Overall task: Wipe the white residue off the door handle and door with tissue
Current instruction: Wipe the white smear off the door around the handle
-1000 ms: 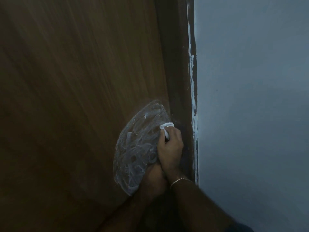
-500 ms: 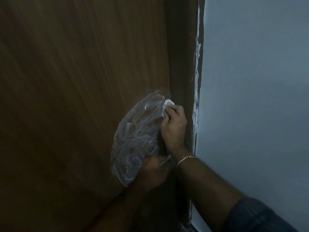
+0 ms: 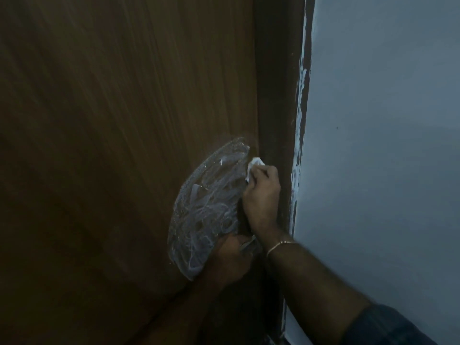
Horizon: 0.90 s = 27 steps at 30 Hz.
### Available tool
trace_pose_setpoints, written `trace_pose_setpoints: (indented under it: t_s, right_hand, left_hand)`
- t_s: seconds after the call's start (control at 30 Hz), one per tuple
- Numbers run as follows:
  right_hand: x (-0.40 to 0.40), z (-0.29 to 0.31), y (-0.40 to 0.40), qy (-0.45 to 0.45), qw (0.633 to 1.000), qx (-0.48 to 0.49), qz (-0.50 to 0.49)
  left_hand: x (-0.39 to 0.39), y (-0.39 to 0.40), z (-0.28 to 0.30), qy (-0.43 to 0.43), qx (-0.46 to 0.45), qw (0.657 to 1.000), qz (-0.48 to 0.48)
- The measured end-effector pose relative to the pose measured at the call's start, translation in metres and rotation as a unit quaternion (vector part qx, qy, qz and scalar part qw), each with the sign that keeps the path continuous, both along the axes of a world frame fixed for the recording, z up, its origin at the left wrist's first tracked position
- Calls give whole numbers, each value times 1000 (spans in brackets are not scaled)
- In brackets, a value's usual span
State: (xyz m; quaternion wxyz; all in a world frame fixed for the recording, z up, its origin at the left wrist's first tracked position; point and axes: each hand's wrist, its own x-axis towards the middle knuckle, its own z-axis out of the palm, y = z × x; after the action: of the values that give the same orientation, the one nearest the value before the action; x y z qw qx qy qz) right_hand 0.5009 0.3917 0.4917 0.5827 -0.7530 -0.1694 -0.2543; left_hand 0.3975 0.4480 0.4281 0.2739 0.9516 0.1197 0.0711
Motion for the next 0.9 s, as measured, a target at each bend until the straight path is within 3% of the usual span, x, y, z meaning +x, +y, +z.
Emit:
trace_pose_setpoints:
  t_s: [0.17,0.27,0.6,0.77,0.9]
  right_hand:
    - [5,7,0,54,998,-37,-12]
    - [6,26,-1,35,997,-60,-26]
    - [10,42,1,-74,994,-75,-1]
    - [25,31,-14,-159,959,-235,-3]
    - [29,23,-37,-229,903,-362,37]
  left_hand:
    - [-1,-2,2,-4,5,1000,10]
    - [-1,-2,4,-11,-29,999,10]
    - [-2,1,5,26,-21,999,-10]
    - [0,2,4,51,-88,995,12]
    - [-1,1,9,63,-79,995,20]
